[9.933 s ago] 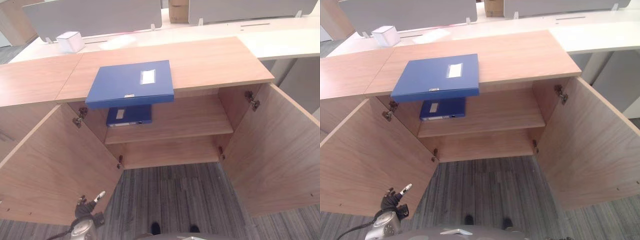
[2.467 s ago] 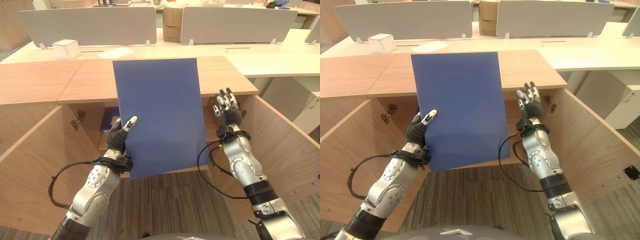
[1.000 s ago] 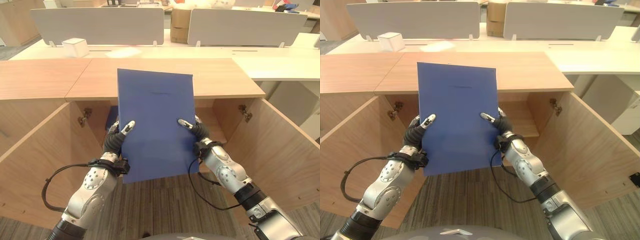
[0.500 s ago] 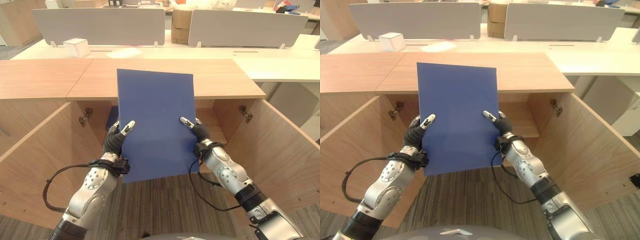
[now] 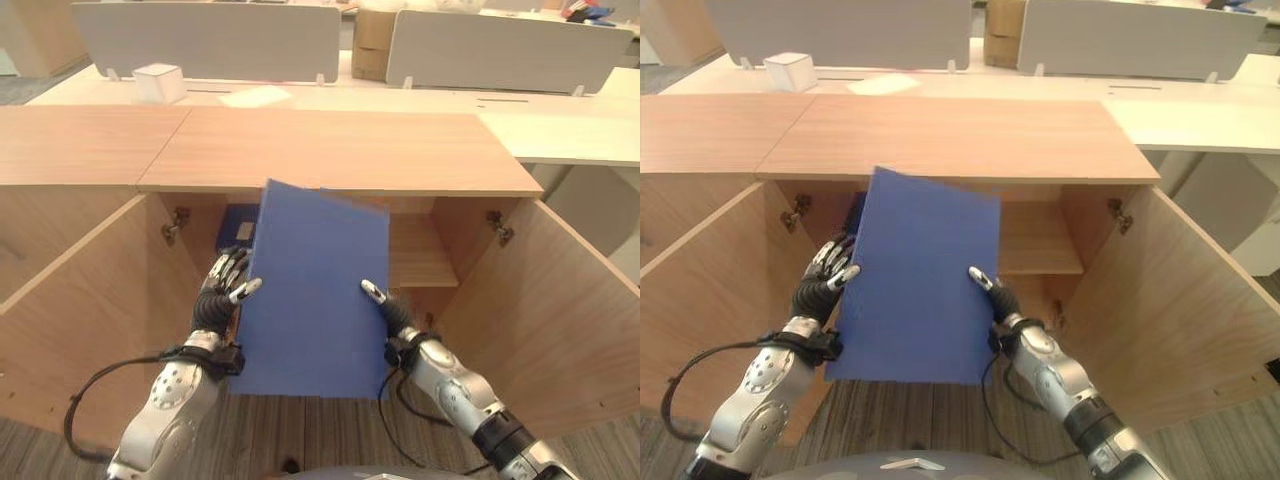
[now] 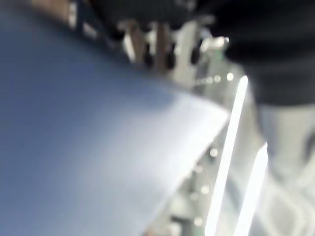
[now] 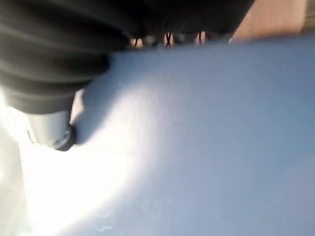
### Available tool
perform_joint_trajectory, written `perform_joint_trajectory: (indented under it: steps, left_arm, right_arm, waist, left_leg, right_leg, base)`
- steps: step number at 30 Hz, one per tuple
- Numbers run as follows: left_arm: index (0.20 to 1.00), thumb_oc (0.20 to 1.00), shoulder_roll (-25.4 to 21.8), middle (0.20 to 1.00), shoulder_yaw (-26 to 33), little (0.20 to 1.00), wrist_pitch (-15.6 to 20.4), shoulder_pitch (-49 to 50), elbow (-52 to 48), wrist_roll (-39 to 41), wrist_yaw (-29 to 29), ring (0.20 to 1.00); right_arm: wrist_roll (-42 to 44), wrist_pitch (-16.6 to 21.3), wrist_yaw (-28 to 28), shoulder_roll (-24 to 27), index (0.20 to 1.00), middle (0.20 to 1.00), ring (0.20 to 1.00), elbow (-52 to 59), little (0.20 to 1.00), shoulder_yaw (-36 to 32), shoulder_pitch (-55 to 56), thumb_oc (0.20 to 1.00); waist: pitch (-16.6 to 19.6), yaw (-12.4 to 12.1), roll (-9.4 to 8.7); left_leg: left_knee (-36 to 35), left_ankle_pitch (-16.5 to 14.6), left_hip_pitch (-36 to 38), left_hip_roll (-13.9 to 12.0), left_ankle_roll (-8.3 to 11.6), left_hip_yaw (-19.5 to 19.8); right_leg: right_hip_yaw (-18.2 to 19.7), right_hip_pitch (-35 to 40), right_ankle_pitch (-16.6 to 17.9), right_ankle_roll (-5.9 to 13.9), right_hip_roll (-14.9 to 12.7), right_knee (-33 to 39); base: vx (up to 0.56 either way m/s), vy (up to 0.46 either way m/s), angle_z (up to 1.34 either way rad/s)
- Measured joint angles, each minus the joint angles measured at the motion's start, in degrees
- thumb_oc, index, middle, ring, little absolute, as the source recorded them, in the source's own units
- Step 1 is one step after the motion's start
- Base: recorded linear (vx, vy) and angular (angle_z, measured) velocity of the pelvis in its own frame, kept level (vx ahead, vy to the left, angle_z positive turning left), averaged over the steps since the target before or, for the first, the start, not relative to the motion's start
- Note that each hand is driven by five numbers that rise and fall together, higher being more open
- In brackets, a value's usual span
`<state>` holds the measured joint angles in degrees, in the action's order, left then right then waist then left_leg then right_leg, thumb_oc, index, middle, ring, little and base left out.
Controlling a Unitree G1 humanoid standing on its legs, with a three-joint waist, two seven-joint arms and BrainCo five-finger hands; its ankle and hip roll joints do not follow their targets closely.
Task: Put the empty folder in the office cabinet
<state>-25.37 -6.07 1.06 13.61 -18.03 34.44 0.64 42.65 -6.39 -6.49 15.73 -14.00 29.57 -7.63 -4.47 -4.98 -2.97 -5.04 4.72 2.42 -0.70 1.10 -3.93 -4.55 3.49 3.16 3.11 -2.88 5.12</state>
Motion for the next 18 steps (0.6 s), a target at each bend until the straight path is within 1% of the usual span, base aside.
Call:
perform_joint_trajectory:
  steps: [1, 2, 3, 4, 5, 6, 7, 8, 10, 13, 14, 15, 16, 17, 18]
  left_arm:
    - [1.0, 1.0, 0.2, 1.0, 1.8, 1.0, 0.7, 0.1, 0.0, -0.1, -0.3, 1.0]
    - [1.0, 1.0, 1.0, 1.0, 4.7, 1.0, 2.4, 0.0, 0.0, -1.7, -0.8, 1.0]
    - [1.0, 1.0, 1.0, 1.0, 4.7, 1.0, 2.4, 0.0, 0.0, -1.7, -0.8, 1.0]
    - [1.0, 1.0, 1.5, 1.0, 6.9, 1.0, 3.8, 0.5, 0.2, -2.8, -1.7, 1.0]
    - [1.0, 1.0, 1.5, 1.0, 6.9, 1.0, 3.8, 0.5, 0.2, -2.8, -1.7, 1.0]
    - [1.0, 1.0, 1.6, 1.0, 7.5, 1.0, 4.5, 1.4, 1.5, -4.3, -2.1, 1.0]
    - [1.0, 1.0, 1.8, 1.0, 7.9, 1.0, 4.5, 1.7, 2.7, -4.7, -2.3, 1.0]
    - [1.0, 1.0, 1.8, 1.0, 8.0, 1.0, 4.7, 1.7, 5.3, -6.1, -2.5, 1.0]
    - [1.0, 1.0, 1.9, 1.0, 8.0, 1.0, 4.2, 1.5, 9.8, -7.1, -3.2, 1.0]
    - [1.0, 1.0, 1.8, 1.0, 7.9, 1.0, 4.3, 1.4, 17.4, -12.0, -4.2, 1.0]
    - [1.0, 1.0, 1.7, 1.0, 7.9, 1.0, 3.9, 0.3, 20.1, -13.5, -4.5, 1.0]
    - [1.0, 1.0, 1.7, 1.0, 7.8, 1.0, 3.5, 0.1, 20.8, -13.5, -4.7, 1.0]
    - [1.0, 1.0, 1.6, 1.0, 6.3, 1.0, 4.6, -1.0, 25.8, -16.8, -5.6, 1.0]
    - [1.0, 1.0, 1.8, 1.0, 5.3, 1.0, 4.1, -2.5, 30.0, -18.2, -6.2, 1.0]
    - [1.0, 1.0, 1.8, 1.0, 5.3, 1.0, 4.1, -2.5, 30.0, -18.2, -6.2, 1.0]
  right_arm:
    - [-1.4, -0.4, 0.1, 0.1, 0.2, 0.2, 0.2, -0.6, 0.2, -0.2, 0.5, 0.2]
    - [-4.1, -1.4, 0.4, 0.6, 0.2, 0.2, 0.2, -2.7, 0.2, -0.3, 0.7, 0.2]
    - [-4.1, -1.4, 0.4, 0.6, 0.2, 0.2, 0.2, -2.7, 0.2, -0.3, 0.7, 0.2]
    - [-6.4, -2.4, 0.2, 1.9, 0.2, 0.2, 0.2, -3.5, 0.2, -0.3, 1.9, 0.2]
    - [-6.4, -2.4, 0.2, 1.9, 0.2, 0.2, 0.2, -3.5, 0.2, -0.3, 1.9, 0.2]
    - [-7.9, -2.8, 0.1, 2.4, 0.2, 0.2, 0.2, -4.3, 0.2, -0.3, 2.3, 0.2]
    - [-8.1, -2.8, 0.1, 2.4, 0.2, 0.2, 0.2, -4.3, 0.2, -0.5, 1.9, 0.2]
    - [-8.3, -2.8, 0.1, 2.4, 0.2, 0.2, 0.2, -4.3, 0.2, -0.7, 1.7, 0.2]
    - [-8.4, -2.8, 0.1, 2.3, 0.2, 0.2, 0.2, -4.3, 0.2, -0.8, 0.5, 0.2]
    - [-8.2, -2.5, 0.4, 2.2, 0.2, 0.2, 0.2, -4.7, 0.2, -1.2, -1.9, 0.2]
    - [-8.2, -2.3, 0.8, 2.2, 0.2, 0.2, 0.2, -5.3, 0.2, -1.4, -3.6, 0.2]
    - [-8.2, -2.2, 1.0, 2.2, 0.2, 0.2, 0.2, -5.6, 0.2, -1.9, -4.4, 0.2]
    - [-7.7, -1.3, 2.3, 1.2, 0.2, 0.2, 0.2, -8.4, 0.2, -2.7, -6.4, 0.2]
    - [-7.7, -0.9, 3.4, 0.8, 0.2, 0.2, 0.2, -9.7, 0.2, -3.6, -7.7, 0.2]
    - [-7.7, -0.9, 3.4, 0.8, 0.2, 0.2, 0.2, -9.7, 0.2, -3.6, -7.7, 0.2]
  waist:
    - [-0.8, -0.7, 0.03]
    - [-2.4, -1.8, 0.13]
    - [-2.4, -1.8, 0.13]
    - [-3.9, -3.3, 0.64]
    - [-3.9, -3.3, 0.64]
    - [-5.2, -4.0, 1.22]
    - [-6.1, -3.9, 1.34]
    - [-6.6, -4.1, 1.59]
    - [-8.3, -4.0, 1.98]
    - [-9.0, -3.9, 2.12]
    - [-9.8, -3.7, 2.26]
    - [-10.4, -3.7, 2.33]
    - [-10.7, -3.9, 2.74]
    - [-11.3, -3.9, 3.07]
    - [-11.3, -3.9, 3.07]
  left_leg:
    - [0.0, 0.3, -0.9, 0.0, 0.24, 0.3]
    - [0.2, 1.0, -2.4, 0.0, 0.14, 1.2]
    - [0.2, 1.0, -2.4, 0.0, 0.14, 1.2]
    - [0.5, 1.6, -4.2, 0.1, -0.04, 1.6]
    - [0.5, 1.6, -4.2, 0.1, -0.04, 1.6]
    - [0.5, 2.3, -5.8, 0.1, -0.34, 2.0]
    - [0.6, 2.6, -6.5, 0.2, -0.14, 2.4]
    - [0.6, 3.0, -7.8, 0.1, -0.52, 2.4]
    - [0.6, 3.3, -8.3, 0.1, -0.44, 2.6]
    - [0.6, 3.4, -10.5, 0.0, 0.16, 2.7]
    - [0.6, 3.6, -11.2, 0.0, 0.29, 2.7]
    - [0.6, 3.7, -11.3, 0.0, 0.39, 2.8]
    - [0.6, 3.9, -12.1, 0.0, 0.34, 2.9]
    - [0.6, 3.9, -12.3, 0.0, 0.37, 3.0]
    - [0.6, 3.9, -12.3, 0.0, 0.37, 3.0]
  right_leg:
    - [-0.4, -0.8, 0.1, 0.13, 0.0, 0.0]
    - [-1.2, -1.8, 0.4, 0.26, 0.0, -0.1]
    - [-1.2, -1.8, 0.4, 0.26, 0.0, -0.1]
    - [-1.6, -3.5, 0.8, 0.35, 0.0, -0.2]
    - [-1.6, -3.5, 0.8, 0.35, 0.0, -0.2]
    - [-2.4, -4.7, 1.3, 0.11, -0.1, -0.3]
    - [-2.5, -5.4, 1.5, 0.1, -0.1, -0.3]
    - [-2.6, -6.6, 1.8, -0.08, 0.0, -0.3]
    - [-2.6, -7.2, 2.4, -0.25, 0.1, -0.3]
    - [-2.7, -9.4, 2.5, -0.14, 0.1, -0.3]
    - [-2.7, -10.1, 2.6, -0.23, 0.1, -0.3]
    - [-2.9, -10.1, 2.8, -0.18, 0.1, -0.3]
    - [-3.3, -10.7, 2.8, -0.12, 0.1, -0.3]
    - [-3.5, -10.9, 2.8, -0.11, 0.1, -0.3]
    - [-3.5, -10.9, 2.8, -0.11, 0.1, -0.3]
  base:
    - [-0.14, -0.04, 0.29]
    - [-0.1, -0.029, 0.24]
    - [-0.15, -0.037, 0.26]
    - [-0.08, -0.017, 0.09]
    - [-0.13, -0.03, 0.2]
    - [-0.05, -0.013, 0.13]
    - [-0.1, -0.018, 0.15]
    - [-0.06, -0.01, 0.03]
    - [-0.09, -0.012, 0.0]
    - [-0.08, -0.009, 0.01]
    - [-0.05, -0.001, 0.03]
    - [-0.07, 0.0, 0.1]
    - [-0.03, -0.001, 0.1]
    - [-0.02, 0.001, 0.07]
    - [0.0, 0.0, 0.0]
